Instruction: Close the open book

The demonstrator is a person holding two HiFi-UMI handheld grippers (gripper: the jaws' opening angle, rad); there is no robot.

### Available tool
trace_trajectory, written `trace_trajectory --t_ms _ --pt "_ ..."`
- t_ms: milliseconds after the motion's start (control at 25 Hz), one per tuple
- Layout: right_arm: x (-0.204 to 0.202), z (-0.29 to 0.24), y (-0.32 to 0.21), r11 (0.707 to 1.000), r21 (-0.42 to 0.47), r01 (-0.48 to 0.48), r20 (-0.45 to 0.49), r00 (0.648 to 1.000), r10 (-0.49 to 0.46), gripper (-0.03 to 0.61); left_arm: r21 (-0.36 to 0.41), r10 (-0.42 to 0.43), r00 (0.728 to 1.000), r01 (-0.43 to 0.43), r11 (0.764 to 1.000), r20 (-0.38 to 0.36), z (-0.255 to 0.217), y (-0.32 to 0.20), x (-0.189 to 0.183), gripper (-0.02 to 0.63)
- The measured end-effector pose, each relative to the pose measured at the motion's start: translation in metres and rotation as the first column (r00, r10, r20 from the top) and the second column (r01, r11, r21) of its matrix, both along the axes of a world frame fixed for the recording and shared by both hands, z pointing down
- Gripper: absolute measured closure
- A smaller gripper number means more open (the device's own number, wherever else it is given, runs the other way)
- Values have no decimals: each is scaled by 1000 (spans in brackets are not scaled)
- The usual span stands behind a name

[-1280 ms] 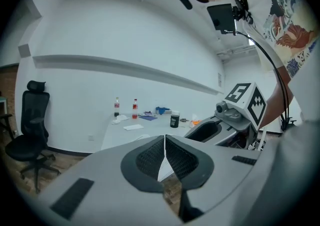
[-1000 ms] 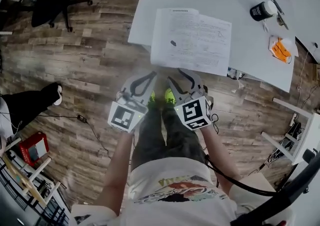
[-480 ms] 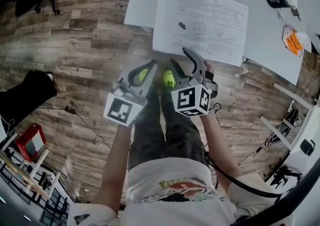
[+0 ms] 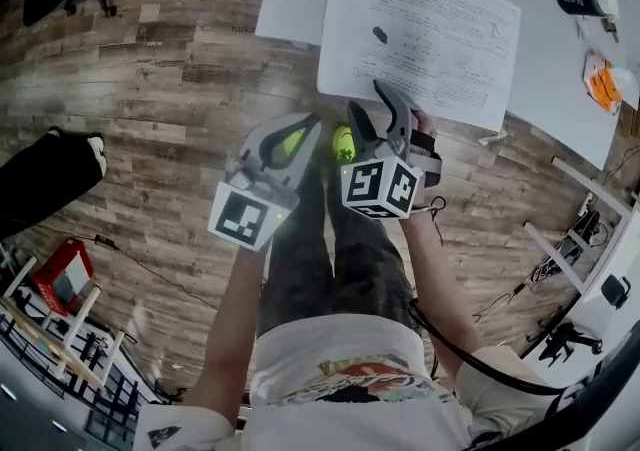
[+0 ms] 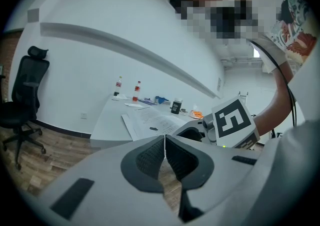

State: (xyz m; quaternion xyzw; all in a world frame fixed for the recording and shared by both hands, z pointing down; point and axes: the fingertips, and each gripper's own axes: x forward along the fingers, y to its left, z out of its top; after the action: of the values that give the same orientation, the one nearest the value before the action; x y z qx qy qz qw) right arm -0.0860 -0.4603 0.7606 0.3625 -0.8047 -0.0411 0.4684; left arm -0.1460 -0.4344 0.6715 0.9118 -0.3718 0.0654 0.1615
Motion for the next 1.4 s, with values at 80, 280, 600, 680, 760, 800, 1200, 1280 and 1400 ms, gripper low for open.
trace_trajectory --t_ms 80,280,600,680,760,800,1200,1280,1400 --pt "-1 4 -3 1000 6 -9 -22 1000 9 371 -7 2 1000 -2 1000 -1 3 0 -1 600" --pt "2 10 -7 998 52 -22 -97 995 27 373 -27 1 1000 -2 1000 -15 9 0 -3 600" --pt "3 13 -11 994 104 -38 -154 987 54 378 -44 -6 1000 5 999 -30 12 -3 -8 600" --pt "3 9 -11 994 101 -47 -124 991 59 385 -41 -5 999 4 999 -31 11 -3 -8 600" --pt "2 4 -10 994 97 -47 -85 995 55 394 -33 0 1000 -1 999 -30 8 -3 -7 600" --pt "2 0 -9 995 92 -49 -63 996 55 402 -29 2 1000 -3 1000 -31 5 -3 -7 600" --pt "1 -41 3 994 9 -113 51 992 112 532 24 35 999 -34 999 -19 -36 -8 1 600" --pt "1 -53 3 993 -9 -121 86 989 121 537 38 35 999 -34 999 -19 -48 -12 2 600" --pt "5 -70 2 990 -28 -137 128 982 139 543 59 46 999 -45 997 -13 -64 -15 7 600"
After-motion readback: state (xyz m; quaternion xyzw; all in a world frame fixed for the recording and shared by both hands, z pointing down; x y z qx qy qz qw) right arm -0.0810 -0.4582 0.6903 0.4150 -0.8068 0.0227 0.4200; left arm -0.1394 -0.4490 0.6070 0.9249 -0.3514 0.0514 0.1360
